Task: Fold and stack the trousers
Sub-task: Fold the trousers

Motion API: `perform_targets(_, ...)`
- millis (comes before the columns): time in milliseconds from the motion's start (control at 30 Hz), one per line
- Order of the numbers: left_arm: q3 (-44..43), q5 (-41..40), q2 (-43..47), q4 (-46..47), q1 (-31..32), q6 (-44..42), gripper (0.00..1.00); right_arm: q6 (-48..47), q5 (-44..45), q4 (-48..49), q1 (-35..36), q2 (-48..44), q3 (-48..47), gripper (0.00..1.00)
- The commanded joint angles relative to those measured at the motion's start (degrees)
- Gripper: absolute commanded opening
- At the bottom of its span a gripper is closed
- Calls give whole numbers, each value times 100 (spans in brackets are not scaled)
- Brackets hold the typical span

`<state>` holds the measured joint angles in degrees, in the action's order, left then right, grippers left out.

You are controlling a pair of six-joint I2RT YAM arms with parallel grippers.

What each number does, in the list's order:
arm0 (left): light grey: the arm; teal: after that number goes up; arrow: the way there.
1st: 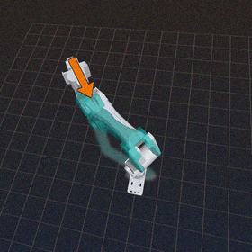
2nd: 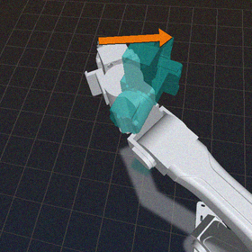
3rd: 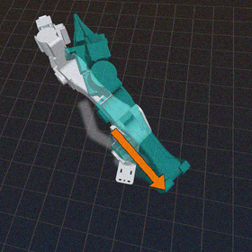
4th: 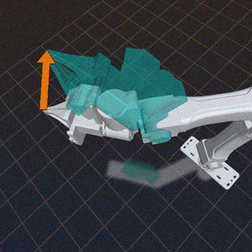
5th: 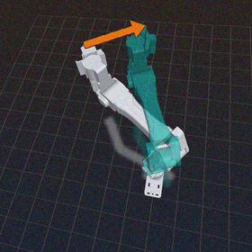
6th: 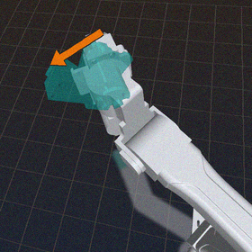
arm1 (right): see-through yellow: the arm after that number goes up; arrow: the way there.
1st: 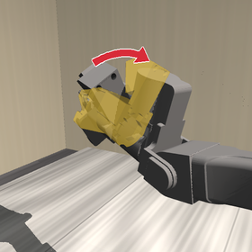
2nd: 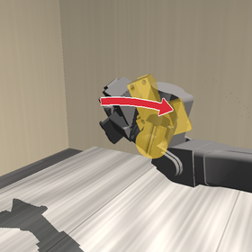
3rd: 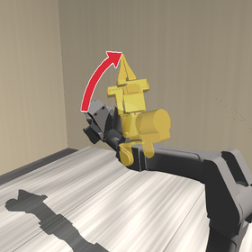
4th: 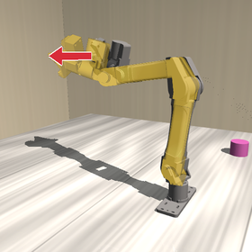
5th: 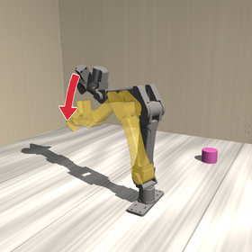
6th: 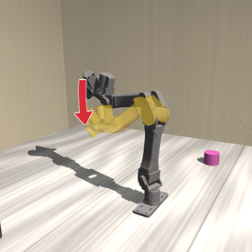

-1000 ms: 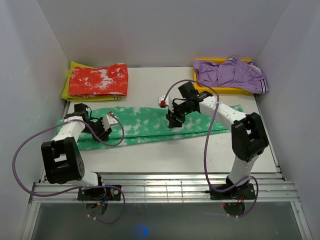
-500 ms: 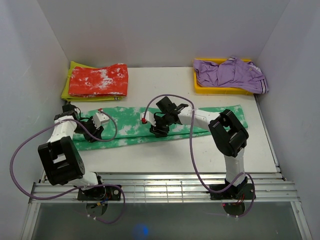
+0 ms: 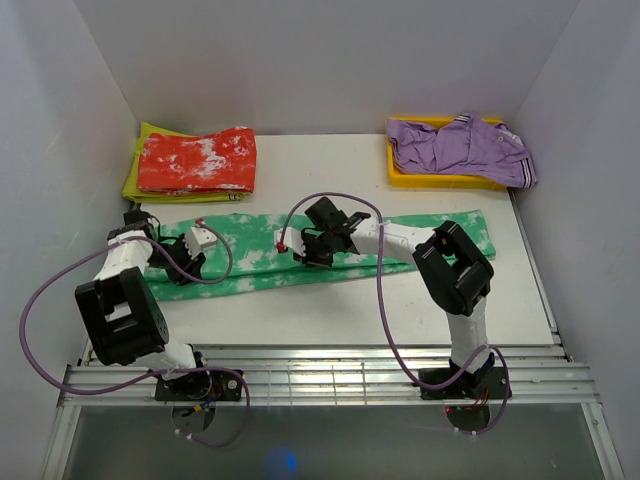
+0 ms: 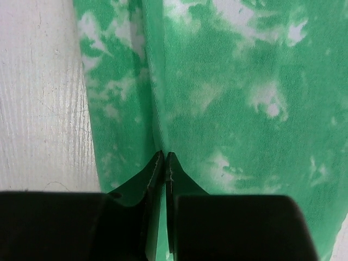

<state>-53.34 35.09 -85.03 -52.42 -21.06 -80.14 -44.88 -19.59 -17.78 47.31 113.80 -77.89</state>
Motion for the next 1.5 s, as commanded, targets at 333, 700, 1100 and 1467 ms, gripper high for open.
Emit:
perform_targets(333, 140, -239, -110, 276, -91, -511, 48, -3, 43, -58, -2, 63, -420, 8)
perform_targets(700, -404, -205, -312, 189, -346, -310, 8, 173, -80, -225, -11, 28, -727, 8)
perform_targets(1100, -1048, -134, 618, -1190, -557, -432, 0, 120, -334, -718, -20, -472, -684, 8)
perform_targets(1467, 930, -863, 858, -903, -584, -609, 0, -11, -563, -911, 6, -403, 54, 8)
